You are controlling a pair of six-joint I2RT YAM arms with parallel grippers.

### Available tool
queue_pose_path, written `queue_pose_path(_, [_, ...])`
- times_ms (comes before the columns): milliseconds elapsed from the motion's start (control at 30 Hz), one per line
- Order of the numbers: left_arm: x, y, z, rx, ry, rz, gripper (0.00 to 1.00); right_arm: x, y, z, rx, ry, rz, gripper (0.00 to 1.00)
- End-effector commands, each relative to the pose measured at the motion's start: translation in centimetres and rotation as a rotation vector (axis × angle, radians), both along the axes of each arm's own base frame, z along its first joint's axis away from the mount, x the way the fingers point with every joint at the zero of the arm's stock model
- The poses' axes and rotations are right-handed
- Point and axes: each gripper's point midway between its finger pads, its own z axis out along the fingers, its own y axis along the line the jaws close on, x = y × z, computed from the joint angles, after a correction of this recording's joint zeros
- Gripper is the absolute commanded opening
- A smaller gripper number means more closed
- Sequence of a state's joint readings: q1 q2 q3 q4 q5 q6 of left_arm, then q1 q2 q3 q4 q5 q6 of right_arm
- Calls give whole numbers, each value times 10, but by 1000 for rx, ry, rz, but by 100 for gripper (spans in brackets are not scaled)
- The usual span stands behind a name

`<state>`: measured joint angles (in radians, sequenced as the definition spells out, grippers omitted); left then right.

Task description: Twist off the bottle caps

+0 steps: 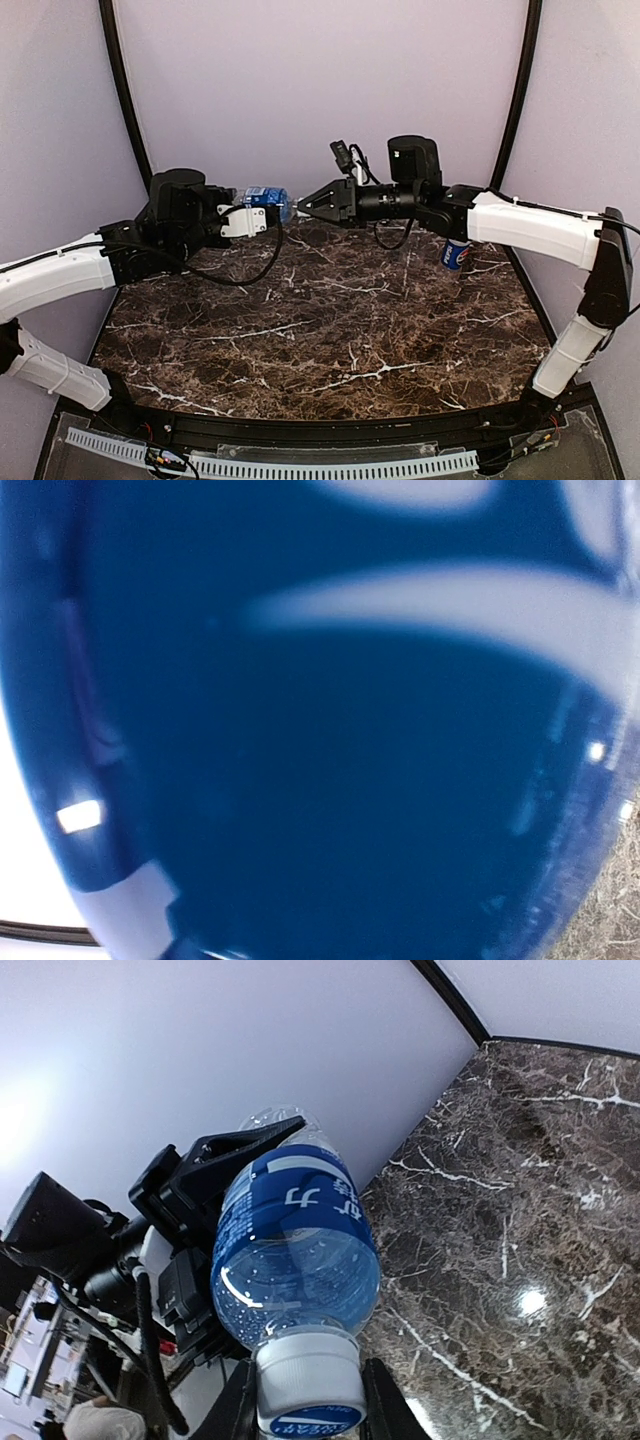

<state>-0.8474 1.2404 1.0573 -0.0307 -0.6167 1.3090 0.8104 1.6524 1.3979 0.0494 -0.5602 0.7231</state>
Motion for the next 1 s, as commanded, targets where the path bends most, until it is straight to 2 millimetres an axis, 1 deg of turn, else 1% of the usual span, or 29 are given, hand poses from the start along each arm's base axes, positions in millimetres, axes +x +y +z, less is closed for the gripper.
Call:
queue_pose_path(0, [-6,-2,9,-30,-25,-22,23,0,-4,10,35,-24,4,15])
queue_pose_path(67, [-6,-3,11,-38,-27,-24,23,-5,-3,12,46,-37,37,2])
queue_pose_path(100, [-6,-4,12,-55,-24,-24,23,-9,-2,13,52,-50,60,0])
queue_pose_path(133, [-6,-4,15,-61,-15,-23,23,-14,0,16,58,-76,92,0])
queue_pose_path(200, [-9,-5,14,-83,36,-27,21,-28,5,22,48,-159,155,0])
queue_pose_path(267, [-16,-12,9,-108,125,-61,16,-45,10,24,-9,-308,201,0])
queue_pose_path(300, [-21,-11,5,-113,192,-59,12,-51,12,21,-60,-387,202,0])
queue_pose_path(333, [-28,-17,1,-146,250,-89,11,-59,13,21,-89,-485,217,0])
queue_pose_path(367, [-35,-15,-3,-128,313,-94,11,-68,14,22,-104,-577,238,0])
queue_pose_path(400, [-42,-23,-9,-156,380,-128,10,-78,14,20,-118,-675,266,0])
queue_pose_path(433, [-52,-21,-11,-142,441,-140,10,-87,14,19,-130,-772,290,0])
queue_pose_path(467, [-62,-28,-17,-160,514,-177,10,-95,13,17,-147,-863,307,0])
queue_pose_path(500, [-73,-24,-20,-142,578,-186,10,-102,13,13,-168,-953,321,0])
queue_pose_path(533, [-83,-30,-24,-156,643,-225,10,-107,13,10,-190,-1030,332,0])
queue_pose_path(567, [-93,-27,-26,-140,696,-233,10,-112,13,7,-213,-1108,346,0])
queue_pose_path(600, [-101,-31,-28,-147,742,-263,9,-116,13,3,-233,-1173,367,0])
queue_pose_path(633, [-108,-29,-29,-135,773,-269,9,-121,14,0,-249,-1240,388,0])
queue_pose_path(667, [-115,-32,-30,-139,809,-299,9,-125,15,-4,-271,-1311,409,0])
queue_pose_path(767, [-125,-30,-31,-121,860,-321,9,-126,16,-19,-375,-1539,452,0])
queue_pose_path(867, [-132,-31,-31,-116,892,-338,9,-117,15,-31,-483,-1690,470,0])
queue_pose_path(900, [-133,-32,-31,-117,895,-342,9,-114,15,-33,-509,-1724,473,0])
queue_pose_path(967, [-133,-31,-30,-118,893,-342,9,-108,16,-30,-538,-1773,456,0])
